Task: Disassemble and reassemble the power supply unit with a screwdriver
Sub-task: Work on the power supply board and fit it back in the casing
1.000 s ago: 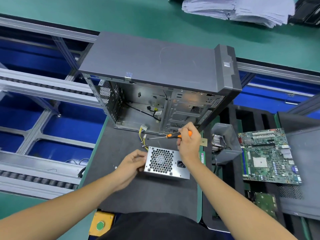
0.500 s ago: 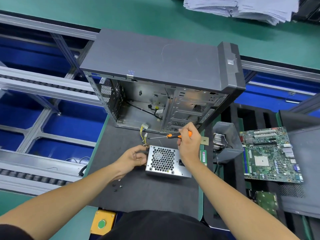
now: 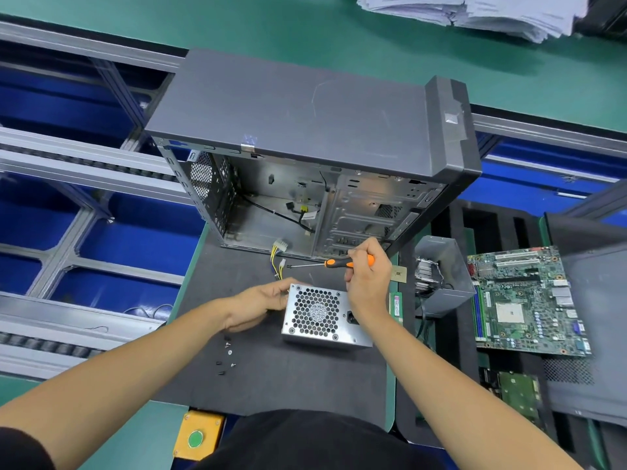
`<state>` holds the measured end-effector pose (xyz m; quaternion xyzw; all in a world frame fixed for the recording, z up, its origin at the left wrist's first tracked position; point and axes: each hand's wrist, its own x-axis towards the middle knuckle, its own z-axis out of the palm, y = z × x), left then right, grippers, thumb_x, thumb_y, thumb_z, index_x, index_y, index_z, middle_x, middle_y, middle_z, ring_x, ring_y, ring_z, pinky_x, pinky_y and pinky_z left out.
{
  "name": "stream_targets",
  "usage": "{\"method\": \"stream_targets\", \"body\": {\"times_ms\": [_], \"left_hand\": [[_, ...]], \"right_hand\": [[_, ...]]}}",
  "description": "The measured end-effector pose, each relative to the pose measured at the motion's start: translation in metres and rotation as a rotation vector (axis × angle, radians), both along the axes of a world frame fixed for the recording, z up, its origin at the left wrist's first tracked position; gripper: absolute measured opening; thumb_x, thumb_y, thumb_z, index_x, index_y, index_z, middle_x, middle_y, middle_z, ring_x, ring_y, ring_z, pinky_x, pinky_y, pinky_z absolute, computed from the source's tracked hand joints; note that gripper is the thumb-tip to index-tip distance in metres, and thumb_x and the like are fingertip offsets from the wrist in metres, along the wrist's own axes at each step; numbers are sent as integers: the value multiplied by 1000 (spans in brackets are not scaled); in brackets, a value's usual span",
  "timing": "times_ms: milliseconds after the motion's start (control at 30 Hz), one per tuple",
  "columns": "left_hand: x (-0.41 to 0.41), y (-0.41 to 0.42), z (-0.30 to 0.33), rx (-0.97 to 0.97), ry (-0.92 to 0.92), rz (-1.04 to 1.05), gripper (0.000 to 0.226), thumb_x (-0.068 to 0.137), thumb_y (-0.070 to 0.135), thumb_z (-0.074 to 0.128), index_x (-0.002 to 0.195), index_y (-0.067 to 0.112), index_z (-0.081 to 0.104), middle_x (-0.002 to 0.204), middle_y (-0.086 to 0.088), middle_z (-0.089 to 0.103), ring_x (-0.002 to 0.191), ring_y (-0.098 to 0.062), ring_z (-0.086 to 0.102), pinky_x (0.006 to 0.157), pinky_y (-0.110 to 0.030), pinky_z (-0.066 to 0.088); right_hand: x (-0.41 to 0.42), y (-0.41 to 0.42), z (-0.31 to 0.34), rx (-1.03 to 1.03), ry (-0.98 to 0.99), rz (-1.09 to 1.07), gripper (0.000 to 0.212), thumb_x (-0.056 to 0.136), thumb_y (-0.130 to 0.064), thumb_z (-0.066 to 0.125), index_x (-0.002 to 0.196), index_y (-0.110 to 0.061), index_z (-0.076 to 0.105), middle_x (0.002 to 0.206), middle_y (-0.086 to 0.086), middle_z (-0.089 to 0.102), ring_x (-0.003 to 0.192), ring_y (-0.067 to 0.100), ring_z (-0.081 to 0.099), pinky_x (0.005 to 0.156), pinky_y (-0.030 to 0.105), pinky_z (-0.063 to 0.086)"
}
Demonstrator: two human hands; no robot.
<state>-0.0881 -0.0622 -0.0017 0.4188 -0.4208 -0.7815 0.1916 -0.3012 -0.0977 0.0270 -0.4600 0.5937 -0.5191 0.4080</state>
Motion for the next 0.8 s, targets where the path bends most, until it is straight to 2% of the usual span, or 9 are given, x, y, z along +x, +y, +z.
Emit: {"method": "stream_targets", "body": {"times_ms": [133,233,300,400,467,600,700,800], "left_hand": [[0,-2,6,21,-90,52,35,102,18,45,133,10,60,133,-12,65,115,-19,56,90,-40,29],[-8,-3,12,41,-96,79,47,108,37,26,125,10,60,123,-10,70,97,-16,54,75,-39,29],[-15,-3,16,54,-139,86,49,107,52,35,118,11,59,118,-10,70,91,-19,51,71,-35,31],[-24,-6,17,47,-226,106,32,96,49,64,95,20,51,99,-8,67,87,-19,56,73,-33,37],[-26,-7,15,59,-244,131,30,95,44,68,92,20,49,96,-4,71,88,-16,62,77,-34,42],[-32,-8,13,88,-252,180,27,98,44,63,90,23,50,84,4,69,80,-13,60,77,-33,42],[-34,-6,10,112,-197,189,27,100,47,59,104,21,63,100,3,75,94,-14,66,88,-33,45],[-37,-3,9,135,-137,234,33,104,41,53,119,17,71,115,-1,76,109,-16,71,99,-28,49]], "right_hand": [[0,0,-1,-7,1,1,26,96,2,47,71,-1,42,58,24,39,47,24,42,49,24,39],[0,-1,-1,-3,-7,-6,29,96,2,47,69,-6,41,56,18,39,47,23,42,48,24,38],[1,-1,-2,-6,-7,-5,31,96,2,47,67,-9,41,53,9,39,47,24,42,50,22,39],[0,0,-1,-14,-13,2,30,96,1,48,68,-8,41,52,5,40,47,24,42,51,24,38],[0,0,-1,-27,-14,5,31,95,1,49,67,-9,41,52,0,41,47,25,42,50,25,37],[1,0,-1,-26,-40,-12,29,93,-3,49,66,-12,42,49,-1,41,46,25,41,50,29,36],[1,0,-3,-23,-56,-34,27,91,-9,49,65,-16,43,49,-4,40,45,24,40,48,29,35],[0,0,-4,-22,-56,-38,22,89,-15,49,67,-13,44,48,-2,42,45,23,40,47,28,34]]}}
